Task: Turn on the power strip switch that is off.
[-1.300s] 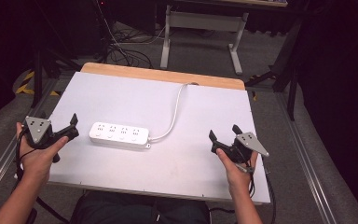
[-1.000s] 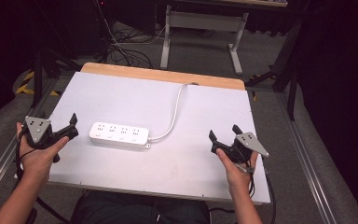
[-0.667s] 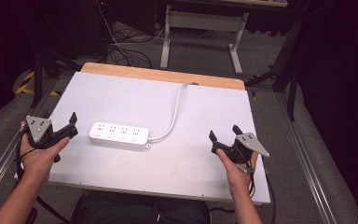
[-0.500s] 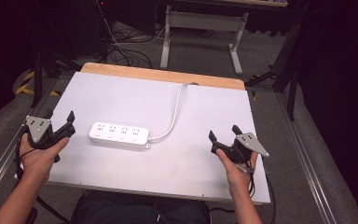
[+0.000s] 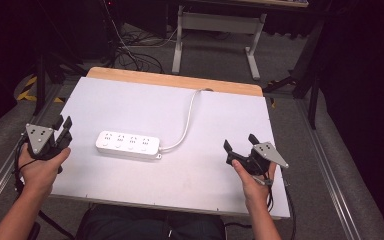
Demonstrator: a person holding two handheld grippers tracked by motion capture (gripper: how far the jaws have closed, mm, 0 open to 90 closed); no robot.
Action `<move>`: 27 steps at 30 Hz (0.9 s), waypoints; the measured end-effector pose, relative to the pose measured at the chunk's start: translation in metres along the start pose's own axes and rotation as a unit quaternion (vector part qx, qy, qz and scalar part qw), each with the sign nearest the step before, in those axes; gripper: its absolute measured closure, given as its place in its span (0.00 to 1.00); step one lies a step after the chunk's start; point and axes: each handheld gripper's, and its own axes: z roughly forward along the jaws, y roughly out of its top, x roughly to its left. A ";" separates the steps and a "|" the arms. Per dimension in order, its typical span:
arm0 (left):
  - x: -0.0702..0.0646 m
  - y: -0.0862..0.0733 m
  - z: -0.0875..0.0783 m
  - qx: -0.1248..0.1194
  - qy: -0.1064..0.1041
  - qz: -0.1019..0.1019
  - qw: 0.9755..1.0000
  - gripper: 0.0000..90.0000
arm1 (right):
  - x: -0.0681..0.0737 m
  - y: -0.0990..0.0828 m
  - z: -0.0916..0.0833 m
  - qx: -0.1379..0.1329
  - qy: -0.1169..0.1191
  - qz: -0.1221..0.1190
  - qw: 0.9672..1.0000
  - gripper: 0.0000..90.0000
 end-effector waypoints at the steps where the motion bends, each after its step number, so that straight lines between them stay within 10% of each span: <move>1: 0.001 0.000 0.000 -0.001 -0.002 0.001 1.000 0.91 | 0.000 0.000 0.000 0.000 0.001 0.000 1.000 0.08; 13: 0.003 0.003 -0.001 0.011 -0.020 0.009 1.000 1.00 | 0.001 0.000 0.000 0.000 0.007 0.005 1.000 0.09; 27: -0.001 0.013 0.002 0.077 -0.091 -0.001 0.993 1.00 | 0.001 -0.001 0.001 0.002 0.009 0.006 1.000 0.09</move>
